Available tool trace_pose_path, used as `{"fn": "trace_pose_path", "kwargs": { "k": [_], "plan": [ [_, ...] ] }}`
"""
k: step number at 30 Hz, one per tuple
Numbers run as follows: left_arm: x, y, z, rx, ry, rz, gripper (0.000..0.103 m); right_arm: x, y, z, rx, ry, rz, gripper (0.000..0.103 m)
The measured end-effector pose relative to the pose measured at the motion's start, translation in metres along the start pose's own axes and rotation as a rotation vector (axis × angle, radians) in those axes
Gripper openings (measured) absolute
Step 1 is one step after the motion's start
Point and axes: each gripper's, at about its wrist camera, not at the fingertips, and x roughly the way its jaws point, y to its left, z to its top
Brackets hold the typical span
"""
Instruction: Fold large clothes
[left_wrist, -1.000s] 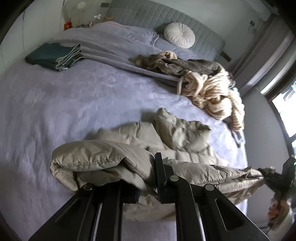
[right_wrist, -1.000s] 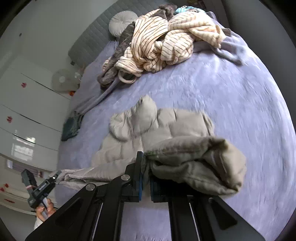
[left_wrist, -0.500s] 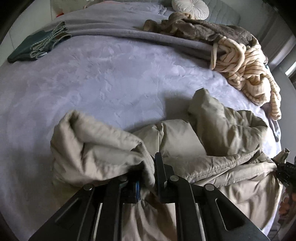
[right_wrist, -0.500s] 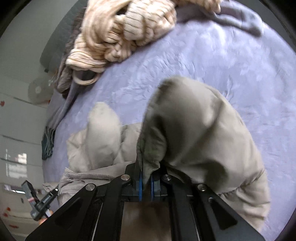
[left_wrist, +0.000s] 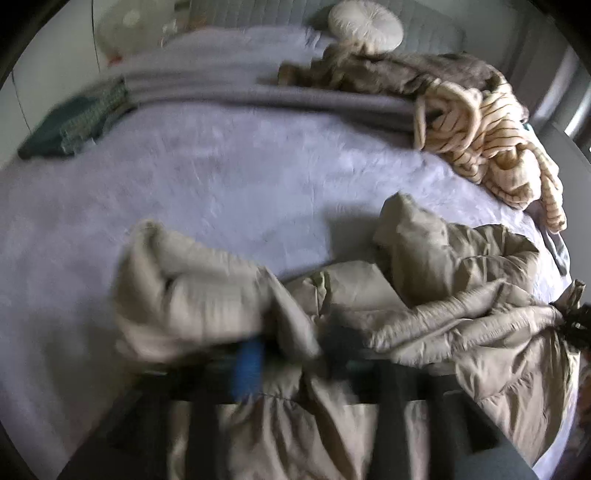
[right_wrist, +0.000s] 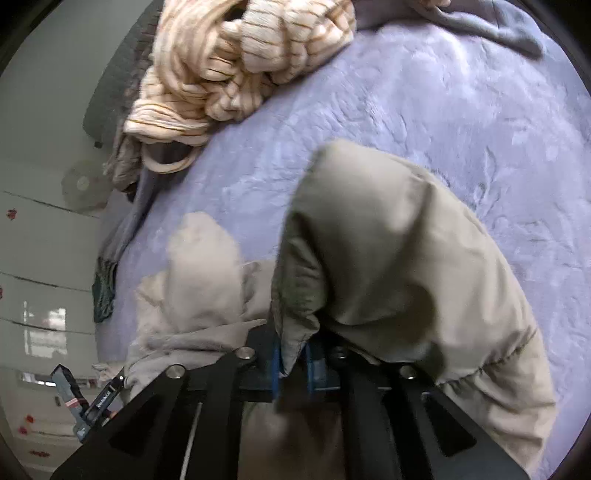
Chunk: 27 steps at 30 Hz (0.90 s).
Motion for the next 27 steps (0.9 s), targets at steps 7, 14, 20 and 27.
{"fn": "trace_pose_path", "kwargs": {
  "k": [7, 14, 20, 27],
  "plan": [
    [-0.036, -0.006, -0.004, 0.056, -0.026, 0.013, 0.082, -0.039, 0.029, -0.012, -0.080, -0.033, 0.024, 0.060],
    [0.002, -0.057, -0.032, 0.131, 0.058, -0.108, 0.049, 0.017, 0.070, -0.060, -0.274, 0.081, 0.006, 0.012],
    [0.050, -0.051, -0.019, 0.062, 0.033, -0.045, 0.049, 0.070, 0.054, -0.048, -0.270, 0.081, -0.029, 0.000],
    [0.044, -0.024, 0.010, 0.088, -0.015, 0.058, 0.049, 0.063, 0.054, -0.022, -0.327, 0.095, -0.036, 0.000]
  ]
}}
